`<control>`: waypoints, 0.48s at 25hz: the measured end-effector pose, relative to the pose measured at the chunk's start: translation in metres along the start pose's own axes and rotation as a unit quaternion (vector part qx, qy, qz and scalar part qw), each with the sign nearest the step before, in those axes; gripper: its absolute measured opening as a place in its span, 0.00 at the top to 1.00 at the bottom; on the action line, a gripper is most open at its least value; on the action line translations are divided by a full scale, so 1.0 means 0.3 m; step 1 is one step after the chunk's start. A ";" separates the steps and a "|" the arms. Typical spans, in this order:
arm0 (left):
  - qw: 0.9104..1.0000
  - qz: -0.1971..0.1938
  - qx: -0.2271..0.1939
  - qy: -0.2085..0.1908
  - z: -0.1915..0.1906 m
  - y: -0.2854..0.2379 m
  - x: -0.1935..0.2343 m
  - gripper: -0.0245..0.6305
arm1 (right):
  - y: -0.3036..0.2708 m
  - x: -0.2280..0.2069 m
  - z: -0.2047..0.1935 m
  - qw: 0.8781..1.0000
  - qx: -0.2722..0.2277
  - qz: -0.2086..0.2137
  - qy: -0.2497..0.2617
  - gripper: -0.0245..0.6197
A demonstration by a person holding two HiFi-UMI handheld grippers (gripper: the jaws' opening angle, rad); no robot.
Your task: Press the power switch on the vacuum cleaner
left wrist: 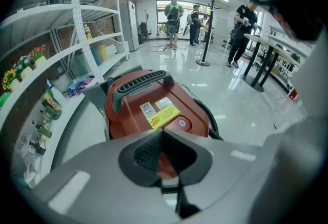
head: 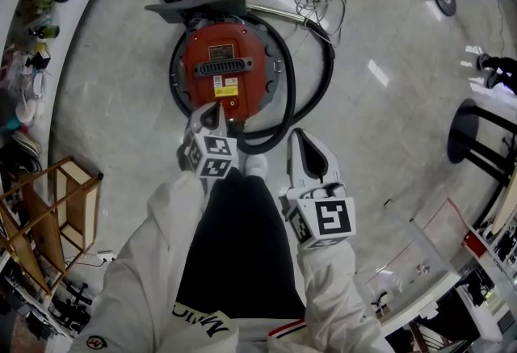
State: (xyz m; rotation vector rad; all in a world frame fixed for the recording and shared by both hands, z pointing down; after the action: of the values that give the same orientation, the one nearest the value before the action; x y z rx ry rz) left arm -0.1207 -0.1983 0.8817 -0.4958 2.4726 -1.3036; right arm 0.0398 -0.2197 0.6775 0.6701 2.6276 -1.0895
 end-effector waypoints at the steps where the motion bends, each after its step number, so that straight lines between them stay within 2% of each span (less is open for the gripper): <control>1: 1.000 0.000 0.001 0.001 -0.002 0.001 0.000 0.96 | -0.001 -0.001 -0.002 1.000 0.001 0.000 -0.001 0.96; 12: 1.000 0.002 0.005 -0.003 -0.015 -0.006 0.001 0.96 | -0.005 -0.009 -0.012 1.000 0.006 -0.001 -0.005 0.96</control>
State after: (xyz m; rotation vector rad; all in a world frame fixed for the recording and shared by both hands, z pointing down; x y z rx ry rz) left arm -0.1224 -0.1961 0.8857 -0.4919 2.4583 -1.3110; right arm 0.0414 -0.2189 0.6819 0.6631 2.6153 -1.1067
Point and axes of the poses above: the fingertips, and each gripper's own axes: y backward along the fingers, x to its left, z out of its top, the point moved 3 cm from there along y, backward along the fingers, and after that the axes turned 8 degrees about -y, right-handed, at the moved point
